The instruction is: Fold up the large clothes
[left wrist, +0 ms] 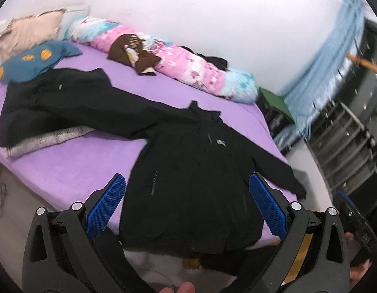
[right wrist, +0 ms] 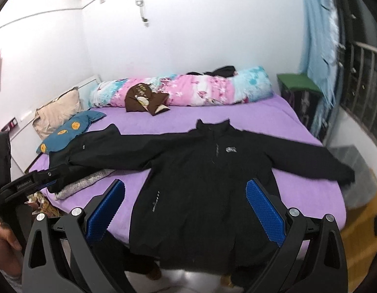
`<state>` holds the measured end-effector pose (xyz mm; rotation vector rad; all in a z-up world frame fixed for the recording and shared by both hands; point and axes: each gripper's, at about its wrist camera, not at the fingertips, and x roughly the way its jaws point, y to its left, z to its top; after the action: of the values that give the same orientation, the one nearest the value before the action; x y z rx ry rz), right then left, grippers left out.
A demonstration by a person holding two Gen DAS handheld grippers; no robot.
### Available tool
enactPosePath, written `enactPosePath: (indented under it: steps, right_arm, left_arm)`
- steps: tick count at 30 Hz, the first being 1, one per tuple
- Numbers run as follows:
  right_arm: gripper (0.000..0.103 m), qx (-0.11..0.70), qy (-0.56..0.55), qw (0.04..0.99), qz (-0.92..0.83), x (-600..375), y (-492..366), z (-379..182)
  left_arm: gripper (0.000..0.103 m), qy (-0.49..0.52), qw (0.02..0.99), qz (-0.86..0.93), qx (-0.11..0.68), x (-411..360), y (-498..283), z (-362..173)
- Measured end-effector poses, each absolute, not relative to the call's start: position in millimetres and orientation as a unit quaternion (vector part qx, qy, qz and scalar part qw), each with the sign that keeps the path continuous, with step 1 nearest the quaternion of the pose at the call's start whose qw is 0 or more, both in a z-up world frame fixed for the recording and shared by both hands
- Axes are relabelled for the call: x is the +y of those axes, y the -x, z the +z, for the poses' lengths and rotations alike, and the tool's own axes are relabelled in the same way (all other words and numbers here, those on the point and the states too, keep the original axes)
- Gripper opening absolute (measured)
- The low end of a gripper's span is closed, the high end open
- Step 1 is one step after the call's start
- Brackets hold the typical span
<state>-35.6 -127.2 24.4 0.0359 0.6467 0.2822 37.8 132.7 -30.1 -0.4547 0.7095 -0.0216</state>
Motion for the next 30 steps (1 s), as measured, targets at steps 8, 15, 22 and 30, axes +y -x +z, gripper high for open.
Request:
enactPosePath:
  steps: [8, 15, 22, 30]
  right_arm:
    - [0.098, 0.294, 0.024, 0.936, 0.194, -55, -9, 11]
    - [0.098, 0.308, 0.069, 0.923, 0.219, 8, -63, -19]
    - [0.098, 0.353, 0.084, 0.902, 0.235, 40, -100, -56]
    - [0.098, 0.396, 0.088, 0.885, 0.23, 57, -137, -96]
  left_arm:
    - [0.097, 0.299, 0.885, 0.026, 0.357, 232, -83, -90]
    - [0.097, 0.349, 0.866, 0.071, 0.352, 318, -122, -134]
    - [0.097, 0.431, 0.844, 0.108, 0.301, 422, -159, -179]
    - [0.097, 0.478, 0.822, 0.138, 0.278, 507, -188, -222]
